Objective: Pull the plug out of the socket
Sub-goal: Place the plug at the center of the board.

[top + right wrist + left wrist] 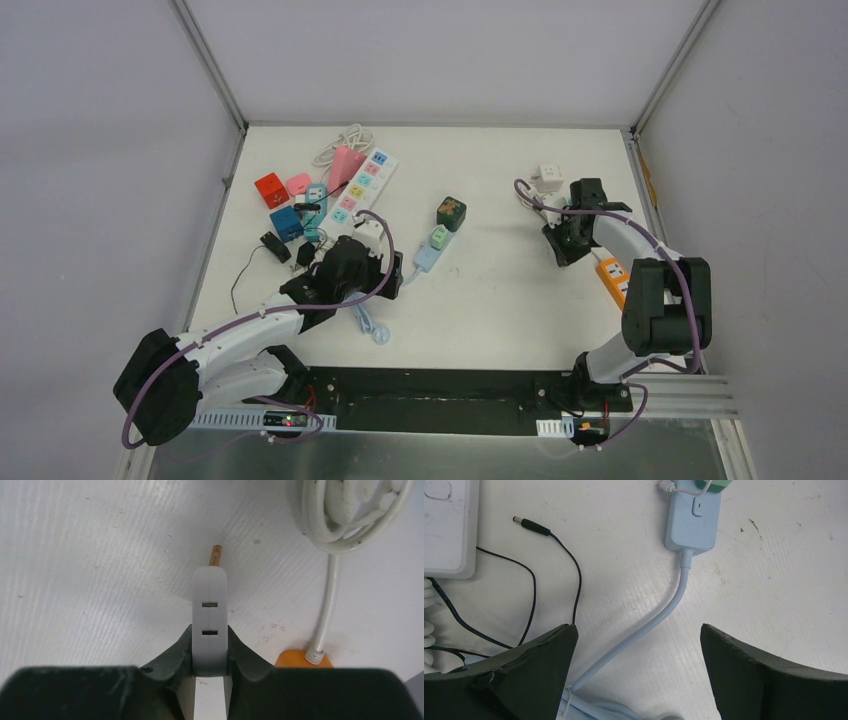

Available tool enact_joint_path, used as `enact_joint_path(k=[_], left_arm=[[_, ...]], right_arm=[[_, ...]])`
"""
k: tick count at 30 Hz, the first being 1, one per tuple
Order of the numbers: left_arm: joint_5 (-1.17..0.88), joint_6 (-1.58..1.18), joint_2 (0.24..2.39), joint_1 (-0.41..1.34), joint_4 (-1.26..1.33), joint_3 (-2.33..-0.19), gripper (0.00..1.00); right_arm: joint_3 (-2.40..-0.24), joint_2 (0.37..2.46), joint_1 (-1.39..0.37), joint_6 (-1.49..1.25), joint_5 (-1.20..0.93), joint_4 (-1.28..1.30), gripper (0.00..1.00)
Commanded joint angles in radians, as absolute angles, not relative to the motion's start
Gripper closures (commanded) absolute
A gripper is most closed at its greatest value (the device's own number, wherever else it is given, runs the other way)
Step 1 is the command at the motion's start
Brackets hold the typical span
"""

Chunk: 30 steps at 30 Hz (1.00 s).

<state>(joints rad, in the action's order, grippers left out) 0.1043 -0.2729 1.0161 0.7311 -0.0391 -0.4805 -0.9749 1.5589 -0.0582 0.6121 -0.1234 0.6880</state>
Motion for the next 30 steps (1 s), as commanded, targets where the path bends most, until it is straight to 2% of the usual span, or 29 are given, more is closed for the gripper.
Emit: enact_joint_path(k=[1,12,17,30], left_arm=[[0.111,-0.279,0.997,0.721,-0.027,-0.480,0.01],[0.101,-0.279,0.982,0.721,-0.036,-0.485,0.01],[0.098,-0.281,0.961,0.721,-0.046,-0.489,0.01],[0.070,-0.283,0.926,0.721,-0.061,-0.509,0.01]], right_arm=[[-0.978,1.567,-0.066,0.608,-0.009,0.640,0.80],[-0.980,1.563,-0.066,0.599,-0.006,0.637,0.53],[-0.980,1.529,-0.051,0.585,0.017,0.628,0.44],[-0.979,1.418,0.070,0.542,-0.103,0.624,0.43]])
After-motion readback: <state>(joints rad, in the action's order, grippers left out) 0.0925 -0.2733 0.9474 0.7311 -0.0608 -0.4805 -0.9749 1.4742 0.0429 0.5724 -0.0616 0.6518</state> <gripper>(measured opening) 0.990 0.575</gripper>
